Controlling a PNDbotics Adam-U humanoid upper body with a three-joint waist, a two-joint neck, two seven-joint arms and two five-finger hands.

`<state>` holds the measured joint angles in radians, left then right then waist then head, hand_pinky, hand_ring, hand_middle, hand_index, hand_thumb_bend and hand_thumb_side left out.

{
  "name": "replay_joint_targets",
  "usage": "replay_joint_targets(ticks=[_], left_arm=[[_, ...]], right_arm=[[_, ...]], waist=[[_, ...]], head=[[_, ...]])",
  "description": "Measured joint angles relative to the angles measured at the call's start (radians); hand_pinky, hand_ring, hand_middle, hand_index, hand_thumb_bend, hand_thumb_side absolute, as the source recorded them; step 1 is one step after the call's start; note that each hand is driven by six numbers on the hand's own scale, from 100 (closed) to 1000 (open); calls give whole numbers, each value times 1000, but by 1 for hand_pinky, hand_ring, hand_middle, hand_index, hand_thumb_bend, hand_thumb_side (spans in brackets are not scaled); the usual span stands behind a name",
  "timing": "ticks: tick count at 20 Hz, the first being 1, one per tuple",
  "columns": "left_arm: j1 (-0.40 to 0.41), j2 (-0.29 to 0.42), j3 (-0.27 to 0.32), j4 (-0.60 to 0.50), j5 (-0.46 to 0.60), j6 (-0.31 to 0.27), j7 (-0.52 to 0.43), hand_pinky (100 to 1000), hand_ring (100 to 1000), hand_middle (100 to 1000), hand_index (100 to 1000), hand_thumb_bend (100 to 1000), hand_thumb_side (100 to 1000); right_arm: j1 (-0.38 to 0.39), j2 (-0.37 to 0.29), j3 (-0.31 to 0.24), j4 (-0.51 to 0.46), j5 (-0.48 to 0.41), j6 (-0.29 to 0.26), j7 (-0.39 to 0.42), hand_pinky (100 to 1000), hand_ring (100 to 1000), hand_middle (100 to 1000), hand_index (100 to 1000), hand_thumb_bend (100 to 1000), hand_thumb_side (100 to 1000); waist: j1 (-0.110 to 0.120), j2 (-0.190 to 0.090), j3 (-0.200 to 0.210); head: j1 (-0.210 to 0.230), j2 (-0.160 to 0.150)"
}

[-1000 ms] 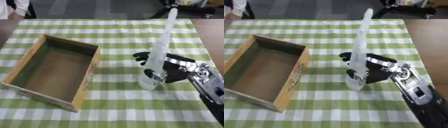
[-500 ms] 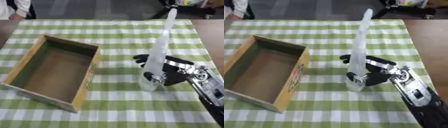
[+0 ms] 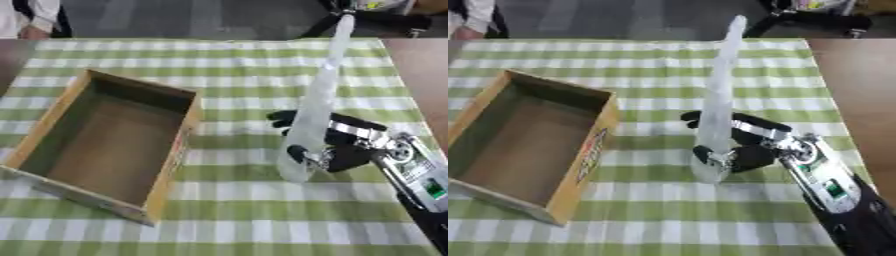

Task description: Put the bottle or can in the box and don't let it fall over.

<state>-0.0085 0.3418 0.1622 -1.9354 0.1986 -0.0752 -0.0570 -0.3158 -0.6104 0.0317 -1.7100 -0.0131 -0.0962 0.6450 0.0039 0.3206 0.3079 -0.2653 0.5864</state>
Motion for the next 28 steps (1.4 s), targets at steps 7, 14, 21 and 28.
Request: replay_joint_targets(ticks=[7, 14, 21, 28], left_arm=[[-1, 0, -4, 0, 0, 0, 0, 1000, 787, 971, 849, 100, 867], [-1, 0, -4, 0, 0, -1, -2, 1000, 787, 971, 849, 100, 866], [-1, 0, -4, 0, 0, -2, -2, 1000, 787, 972, 847, 100, 867], [-1, 0, -5, 0, 0, -3, -3, 1000, 787, 972, 846, 100, 867]], right_arm=[[0, 0, 0, 10, 5, -2, 1, 949, 1000, 1000, 1000, 100, 517], [0, 1, 1, 18, 9, -4, 3, 948, 1000, 1000, 1000, 100, 487], [0, 5, 2, 24, 9, 2, -3, 946, 1000, 1000, 1000, 100, 306], [0, 8, 6, 24, 25, 5, -18, 943, 1000, 1000, 993, 100, 220]], waist=[[0, 0, 0], [1, 0, 0], [1, 0, 0], [1, 0, 1]], head=[[0, 0], [0, 0], [0, 0], [0, -1]])
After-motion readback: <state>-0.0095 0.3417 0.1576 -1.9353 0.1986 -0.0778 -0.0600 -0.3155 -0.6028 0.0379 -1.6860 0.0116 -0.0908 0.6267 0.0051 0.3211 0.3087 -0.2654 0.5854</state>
